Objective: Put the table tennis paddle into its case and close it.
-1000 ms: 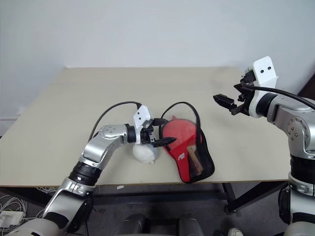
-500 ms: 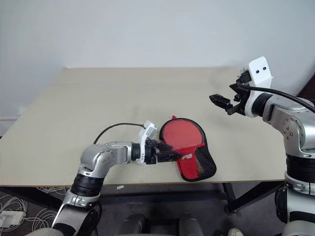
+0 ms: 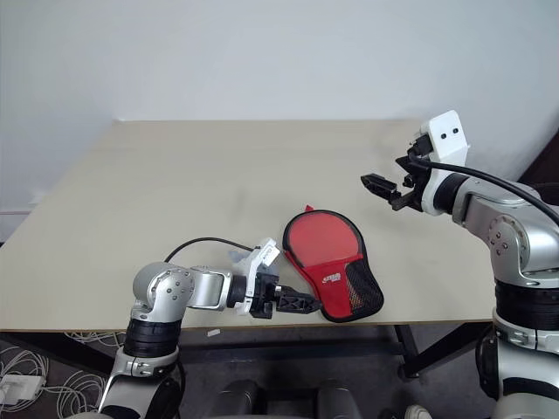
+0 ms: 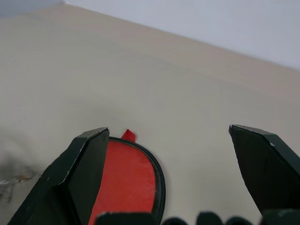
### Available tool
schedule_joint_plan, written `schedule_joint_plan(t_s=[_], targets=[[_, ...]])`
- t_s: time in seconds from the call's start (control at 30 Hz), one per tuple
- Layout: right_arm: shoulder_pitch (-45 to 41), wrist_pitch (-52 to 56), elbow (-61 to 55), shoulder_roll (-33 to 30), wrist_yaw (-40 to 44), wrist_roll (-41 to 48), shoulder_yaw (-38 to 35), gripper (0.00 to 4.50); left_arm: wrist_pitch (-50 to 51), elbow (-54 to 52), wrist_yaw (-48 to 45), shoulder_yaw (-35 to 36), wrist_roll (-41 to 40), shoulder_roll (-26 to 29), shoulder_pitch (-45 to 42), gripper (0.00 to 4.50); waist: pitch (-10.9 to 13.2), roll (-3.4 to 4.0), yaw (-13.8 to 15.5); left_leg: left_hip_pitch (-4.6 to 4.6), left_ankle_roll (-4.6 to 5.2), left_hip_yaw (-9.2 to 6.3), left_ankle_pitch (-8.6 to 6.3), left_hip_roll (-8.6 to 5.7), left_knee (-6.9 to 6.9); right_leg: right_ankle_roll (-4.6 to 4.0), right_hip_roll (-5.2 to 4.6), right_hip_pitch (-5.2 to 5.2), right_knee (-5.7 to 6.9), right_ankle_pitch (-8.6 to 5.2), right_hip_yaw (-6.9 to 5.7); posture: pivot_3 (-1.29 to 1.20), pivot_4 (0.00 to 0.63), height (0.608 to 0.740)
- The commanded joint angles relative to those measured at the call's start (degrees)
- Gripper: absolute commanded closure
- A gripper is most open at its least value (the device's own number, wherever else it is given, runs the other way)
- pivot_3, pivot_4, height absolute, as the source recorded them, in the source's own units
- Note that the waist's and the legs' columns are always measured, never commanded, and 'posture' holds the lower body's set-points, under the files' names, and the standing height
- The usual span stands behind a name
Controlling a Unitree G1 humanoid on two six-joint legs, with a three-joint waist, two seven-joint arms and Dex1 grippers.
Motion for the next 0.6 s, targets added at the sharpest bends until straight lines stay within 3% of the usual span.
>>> schedule_joint_plan(t_s=[0.03, 0.6], targets=[[-0.59, -0.15, -2.02, 0.02, -0.73, 0.46, -1.93, 0.07, 0.46, -0.48, 1.69, 0.26, -0.27, -1.16, -0.34, 0.0, 0.0, 0.0, 0.0, 0.0, 0.0, 0.0, 0.0, 0.0, 0.0, 0.0, 0.0, 0.0, 0.0, 0.0, 0.0, 0.0, 0.0, 0.734], [-0.08, 0.51, -3.44, 1.55, -2.71, 1.51, -2.01, 0.07, -2.02, 12.12, 10.46, 2.29, 4.49, -11.09, -3.56, 0.0, -0.03, 0.05, 0.02, 0.28, 0.0, -0.12, -0.01, -0.05, -0.11, 0.16, 0.03, 0.58, -0.65, 0.07, -0.14, 0.0, 0.0, 0.734]])
